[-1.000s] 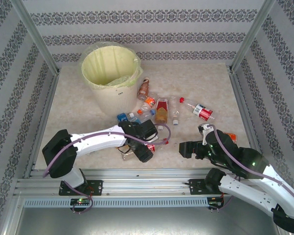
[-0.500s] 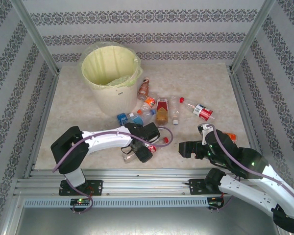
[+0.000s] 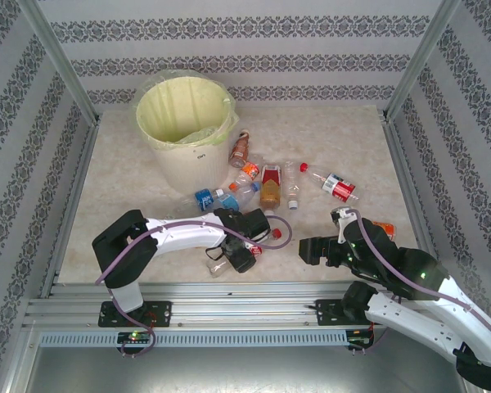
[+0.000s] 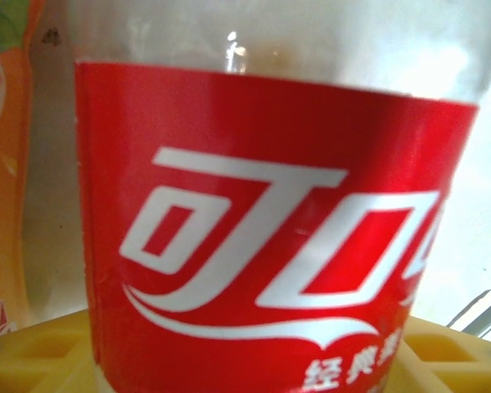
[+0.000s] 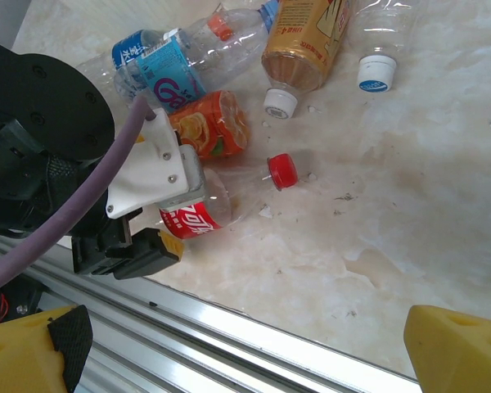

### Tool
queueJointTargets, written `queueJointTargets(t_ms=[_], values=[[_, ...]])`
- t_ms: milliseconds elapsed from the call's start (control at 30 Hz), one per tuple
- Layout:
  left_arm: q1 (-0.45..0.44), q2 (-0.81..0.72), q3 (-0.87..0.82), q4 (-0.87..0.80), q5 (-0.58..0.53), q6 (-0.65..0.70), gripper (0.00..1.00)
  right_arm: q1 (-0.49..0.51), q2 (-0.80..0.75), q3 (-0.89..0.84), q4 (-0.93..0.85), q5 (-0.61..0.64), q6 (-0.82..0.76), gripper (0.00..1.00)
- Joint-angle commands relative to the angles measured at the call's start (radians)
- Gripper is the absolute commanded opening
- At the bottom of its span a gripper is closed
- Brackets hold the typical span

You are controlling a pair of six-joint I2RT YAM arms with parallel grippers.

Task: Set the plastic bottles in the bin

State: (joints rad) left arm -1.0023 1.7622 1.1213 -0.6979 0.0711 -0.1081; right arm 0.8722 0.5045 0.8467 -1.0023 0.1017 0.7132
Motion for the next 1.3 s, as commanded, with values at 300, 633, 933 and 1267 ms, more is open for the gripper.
queueJointTargets(t_ms=[300,633,933,1267], values=[[-0.013,-0.106,0.077,0.012,0.048,-0.165,0.56,-0.006,-0.03,0.08,0.072,0.038,-0.038,0.98],[0.046,-0.105,0.347,-0.018,0.121,-0.336,0.56,-0.006,-0.007,0.211,0.157,-0.033,-0.119,0.98],[0.184,-0.097,0.602,-0.015,0.232,-0.387,0.57,-0.005,0.155,0.363,0.268,-0.144,-0.171,0.98],[0.43,-0.164,0.722,0.075,0.405,-0.442,0.57,-0.006,0.204,0.383,0.257,-0.103,-0.2,0.97]])
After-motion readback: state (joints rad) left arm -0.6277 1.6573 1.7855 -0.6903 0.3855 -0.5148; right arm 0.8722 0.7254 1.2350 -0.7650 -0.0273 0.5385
